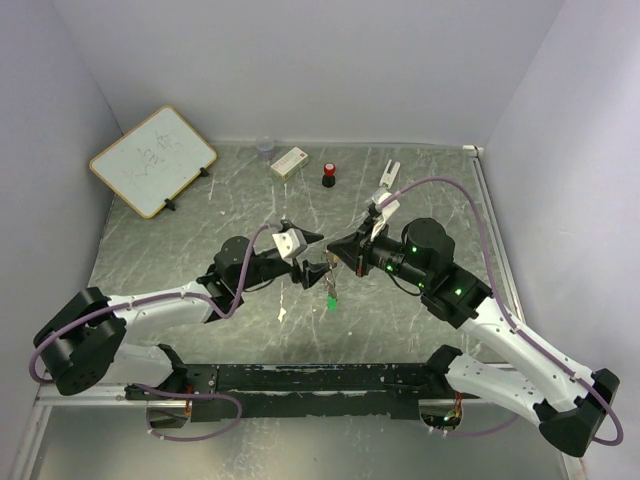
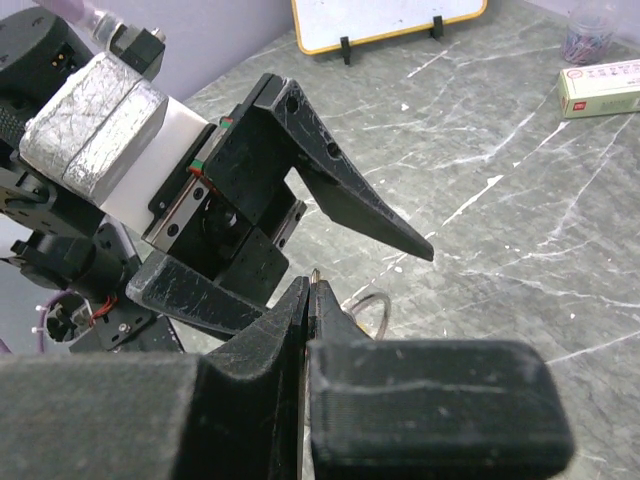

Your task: Remove the keys from the keyring

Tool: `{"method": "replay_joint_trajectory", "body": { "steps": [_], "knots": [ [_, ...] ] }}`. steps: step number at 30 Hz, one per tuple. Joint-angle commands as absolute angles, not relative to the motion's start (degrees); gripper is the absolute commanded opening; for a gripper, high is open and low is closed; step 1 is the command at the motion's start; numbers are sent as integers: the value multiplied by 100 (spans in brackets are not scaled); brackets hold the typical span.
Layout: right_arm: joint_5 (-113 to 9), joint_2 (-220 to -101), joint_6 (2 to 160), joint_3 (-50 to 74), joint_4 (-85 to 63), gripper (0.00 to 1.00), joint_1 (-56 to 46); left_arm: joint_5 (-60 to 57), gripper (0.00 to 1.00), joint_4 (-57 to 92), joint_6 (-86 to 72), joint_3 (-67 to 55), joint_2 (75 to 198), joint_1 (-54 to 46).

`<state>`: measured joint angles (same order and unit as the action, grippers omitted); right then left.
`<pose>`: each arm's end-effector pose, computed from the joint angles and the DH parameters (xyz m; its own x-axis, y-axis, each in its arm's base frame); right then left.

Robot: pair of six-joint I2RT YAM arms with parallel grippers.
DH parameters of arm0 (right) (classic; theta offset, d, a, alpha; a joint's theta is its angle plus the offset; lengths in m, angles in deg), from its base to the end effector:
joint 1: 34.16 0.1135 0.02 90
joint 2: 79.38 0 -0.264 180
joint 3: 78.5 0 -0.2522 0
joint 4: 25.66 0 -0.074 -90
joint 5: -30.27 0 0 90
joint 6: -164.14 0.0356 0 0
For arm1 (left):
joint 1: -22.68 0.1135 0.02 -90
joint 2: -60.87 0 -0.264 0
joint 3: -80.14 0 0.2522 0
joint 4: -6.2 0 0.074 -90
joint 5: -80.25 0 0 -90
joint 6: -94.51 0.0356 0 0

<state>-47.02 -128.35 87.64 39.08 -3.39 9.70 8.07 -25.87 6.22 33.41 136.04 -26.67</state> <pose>0.1384 0.1438 0.3546 -0.3019 0.0257 -0.9530 -0.7839 0.5623 0.2635 0.1754 -0.2210 0.2554 0.0687 -0.0364 -0.9970 0.9196 0.3897 0.0491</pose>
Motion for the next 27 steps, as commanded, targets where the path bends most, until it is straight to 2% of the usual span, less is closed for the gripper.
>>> {"method": "replay_joint_trajectory", "body": {
  "steps": [1, 4, 7, 10, 14, 21, 27],
  "knots": [
    [-4613, -12716, 8833, 3844, -650, 0, 1004, 1268, 82, -3071, 542, 3566, 13491, -2725],
    [-4573, -12722, 8856, 3844, -692, 0, 1005, 1295, 81, -3240, 525, 3725, 13391, -2726],
    [-4573, -12723, 8857, 3835, -692, 0, 1005, 1256, 73, -3254, 509, 3779, 13356, -2731],
    [-4598, -12711, 8847, 3839, -681, 0, 1015, 1228, 53, -3044, 521, 3683, 13364, -2726],
    [-4685, -12677, 8825, 3885, -693, 0, 1014, 909, 9, -3027, 489, 3745, 13295, -2724],
    [-4872, -12687, 8748, 3986, -703, 0, 1017, 351, 7, -2466, 660, 3715, 12965, -2731],
    [-5432, -12799, 8595, 4112, -710, 0, 1019, -169, 7, -836, 1025, 3088, 12652, -2725]
  ]
}}
